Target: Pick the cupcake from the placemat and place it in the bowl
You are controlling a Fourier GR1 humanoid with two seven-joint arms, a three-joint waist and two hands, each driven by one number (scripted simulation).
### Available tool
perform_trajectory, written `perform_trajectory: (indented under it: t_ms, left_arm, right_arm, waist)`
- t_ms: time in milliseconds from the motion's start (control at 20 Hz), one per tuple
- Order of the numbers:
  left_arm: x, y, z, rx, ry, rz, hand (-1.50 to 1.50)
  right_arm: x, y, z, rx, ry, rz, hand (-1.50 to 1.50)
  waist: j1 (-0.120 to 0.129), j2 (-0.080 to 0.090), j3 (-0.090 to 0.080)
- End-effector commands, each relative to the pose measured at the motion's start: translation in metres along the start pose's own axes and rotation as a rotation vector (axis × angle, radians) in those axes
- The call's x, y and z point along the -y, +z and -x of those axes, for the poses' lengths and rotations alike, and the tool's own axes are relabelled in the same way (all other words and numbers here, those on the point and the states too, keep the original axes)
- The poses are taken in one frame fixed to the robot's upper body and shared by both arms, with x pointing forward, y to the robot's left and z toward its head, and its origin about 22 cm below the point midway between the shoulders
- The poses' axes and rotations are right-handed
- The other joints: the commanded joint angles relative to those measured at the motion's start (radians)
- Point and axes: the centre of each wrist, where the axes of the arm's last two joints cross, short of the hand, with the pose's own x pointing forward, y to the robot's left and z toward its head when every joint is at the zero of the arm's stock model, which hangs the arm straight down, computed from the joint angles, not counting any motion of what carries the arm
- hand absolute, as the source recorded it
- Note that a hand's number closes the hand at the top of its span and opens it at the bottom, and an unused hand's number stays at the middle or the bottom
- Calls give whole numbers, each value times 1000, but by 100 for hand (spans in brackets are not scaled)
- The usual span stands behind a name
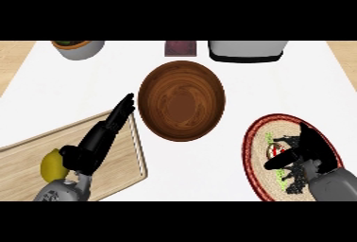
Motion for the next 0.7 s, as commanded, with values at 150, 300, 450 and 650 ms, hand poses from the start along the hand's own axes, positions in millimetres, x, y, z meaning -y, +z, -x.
perform_trajectory:
  t_ms: [150, 300, 450, 650]
  left_arm:
    - [-2, -6, 1, 13, 2, 9, 0]
    - [-4, 3, -8, -8, 5, 12, 0]
    - [1, -5, 3, 14, 16, -6, 0]
    - [-4, 11, -4, 1, -7, 10, 0]
  right_arm:
    - [-12, -5, 6, -170, -24, 2, -150]
    - [-3, 2, 2, -78, -36, 71, 150]
    - [-7, 1, -7, -76, -18, 120, 150]
    - [1, -12, 2, -78, -18, 137, 150]
  waist:
    - [-1, 1, 1]
    - [1, 0, 1]
    - [1, 1, 1]
    - [6, 0, 1]
